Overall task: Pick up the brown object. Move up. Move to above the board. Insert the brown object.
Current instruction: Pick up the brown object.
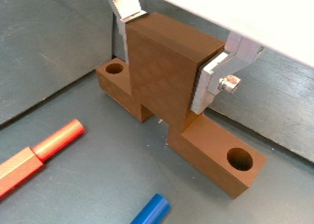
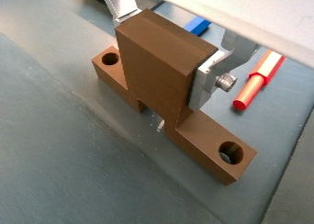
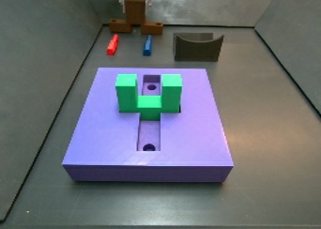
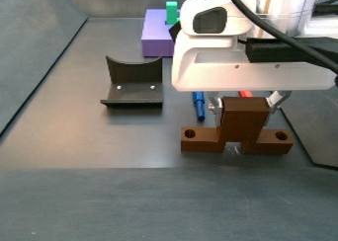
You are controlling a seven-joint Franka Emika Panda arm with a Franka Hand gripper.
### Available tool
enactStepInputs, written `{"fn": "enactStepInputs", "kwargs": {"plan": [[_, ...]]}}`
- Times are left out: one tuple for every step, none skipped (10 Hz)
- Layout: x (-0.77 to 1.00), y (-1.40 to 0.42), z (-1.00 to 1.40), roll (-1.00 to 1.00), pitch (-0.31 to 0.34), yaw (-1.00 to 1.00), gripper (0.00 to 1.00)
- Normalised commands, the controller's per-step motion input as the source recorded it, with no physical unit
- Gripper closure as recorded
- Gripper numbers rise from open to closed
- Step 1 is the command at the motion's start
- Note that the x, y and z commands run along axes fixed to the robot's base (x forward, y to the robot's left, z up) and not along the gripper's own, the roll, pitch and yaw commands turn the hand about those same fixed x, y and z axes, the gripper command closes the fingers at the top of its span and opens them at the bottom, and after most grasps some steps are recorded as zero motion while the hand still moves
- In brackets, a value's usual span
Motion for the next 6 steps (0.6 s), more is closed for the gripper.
{"fn": "enactStepInputs", "kwargs": {"plan": [[0.0,0.0,0.0,0.0,0.0,0.0,1.0],[0.0,0.0,0.0,0.0,0.0,0.0,1.0],[0.0,0.0,0.0,0.0,0.0,0.0,1.0],[0.0,0.0,0.0,0.0,0.0,0.0,1.0],[0.0,0.0,0.0,0.0,0.0,0.0,1.0],[0.0,0.0,0.0,0.0,0.0,0.0,1.0]]}}
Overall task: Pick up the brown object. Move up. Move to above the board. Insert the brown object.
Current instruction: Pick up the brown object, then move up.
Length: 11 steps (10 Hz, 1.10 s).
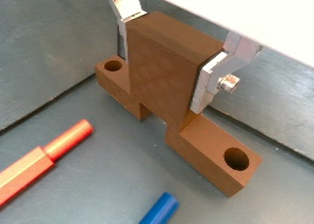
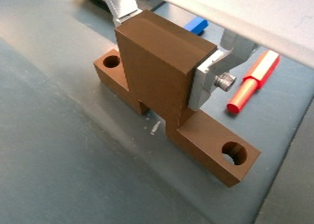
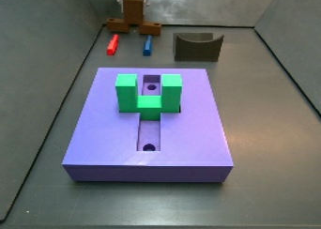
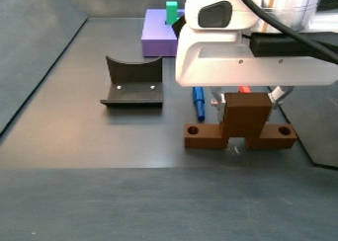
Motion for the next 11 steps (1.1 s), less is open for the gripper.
{"fn": "enactStepInputs", "kwargs": {"plan": [[0.0,0.0,0.0,0.0,0.0,0.0,1.0],[0.0,0.0,0.0,0.0,0.0,0.0,1.0],[0.0,0.0,0.0,0.0,0.0,0.0,1.0],[0.0,0.0,0.0,0.0,0.0,0.0,1.0],[0.0,0.0,0.0,0.0,0.0,0.0,1.0],[0.0,0.0,0.0,0.0,0.0,0.0,1.0],[0.0,0.0,0.0,0.0,0.0,0.0,1.0],[0.0,0.0,0.0,0.0,0.0,0.0,1.0],[0.0,0.0,0.83,0.0,0.0,0.0,1.0],[-0.04,0.06,0.84,0.0,0.004,-0.01,1.0],[-0.1,0.04,0.64,0.02,0.044,-0.02,1.0]]}}
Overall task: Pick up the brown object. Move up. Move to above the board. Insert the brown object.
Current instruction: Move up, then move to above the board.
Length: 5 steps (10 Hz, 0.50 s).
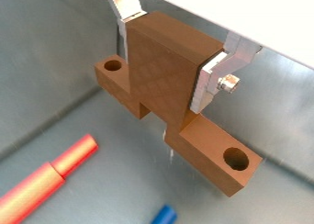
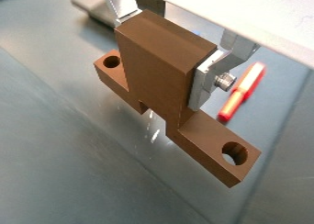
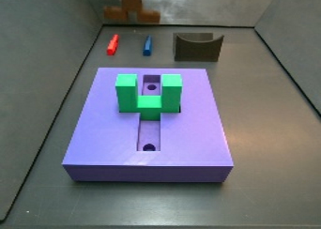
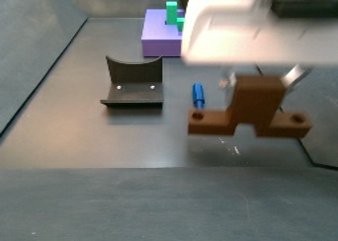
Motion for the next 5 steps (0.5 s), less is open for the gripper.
{"fn": "enactStepInputs", "kwargs": {"plan": [[-0.06,0.01,0.34,0.06,0.038,-0.01,1.0],[0.0,0.0,1.4,0.0,0.0,0.0,1.0],[0.0,0.0,1.4,-0.04,0.008,0.0,1.0],[-0.05,-0.01,1.4,0.0,0.023,0.0,1.0],[-0.03,-0.01,1.4,0.01,0.01,0.0,1.0]]}}
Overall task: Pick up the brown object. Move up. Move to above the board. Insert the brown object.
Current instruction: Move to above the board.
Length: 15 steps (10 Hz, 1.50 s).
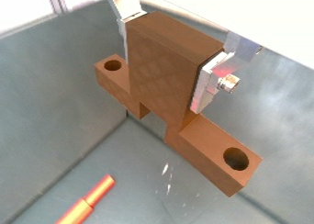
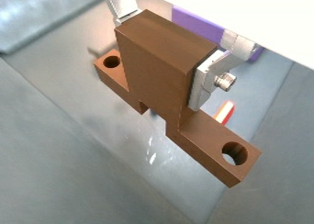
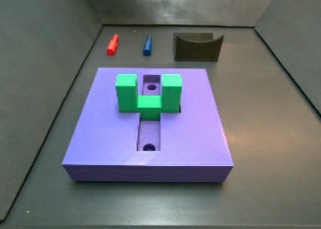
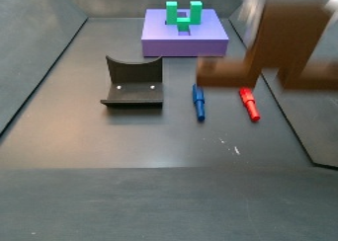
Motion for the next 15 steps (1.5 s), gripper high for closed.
{"fn": "enactStepInputs", "kwargs": {"plan": [[0.05,0.01,1.4,-0.01,0.053,0.0,1.0],[0.04,0.01,0.75,-0.01,0.093,0.0,1.0],[0.03,0.0,0.27,0.01,0.075,0.0,1.0],[0.29,-1.4,0.14,-0.09,0.125,0.29,1.0],[0.28,-1.4,0.14,-0.05,0.116,0.25,1.0],[0.28,-1.4,0.13,-0.01,0.079,0.18,1.0],[0.28,-1.4,0.14,-0.05,0.026,0.1,1.0],[0.28,-1.4,0.14,-0.03,0.02,0.06,1.0],[0.28,-1.4,0.14,0.0,0.03,0.04,1.0],[0.28,-1.4,0.15,-0.01,0.047,0.02,1.0],[0.29,-1.4,0.15,0.0,0.069,0.02,1.0],[0.31,-1.4,0.16,0.0,0.096,0.02,1.0],[0.32,-1.4,0.16,-0.01,0.122,0.01,1.0],[0.33,-1.4,0.16,0.01,0.137,0.01,1.0],[0.37,-1.4,0.17,0.01,0.164,0.01,1.0]]}}
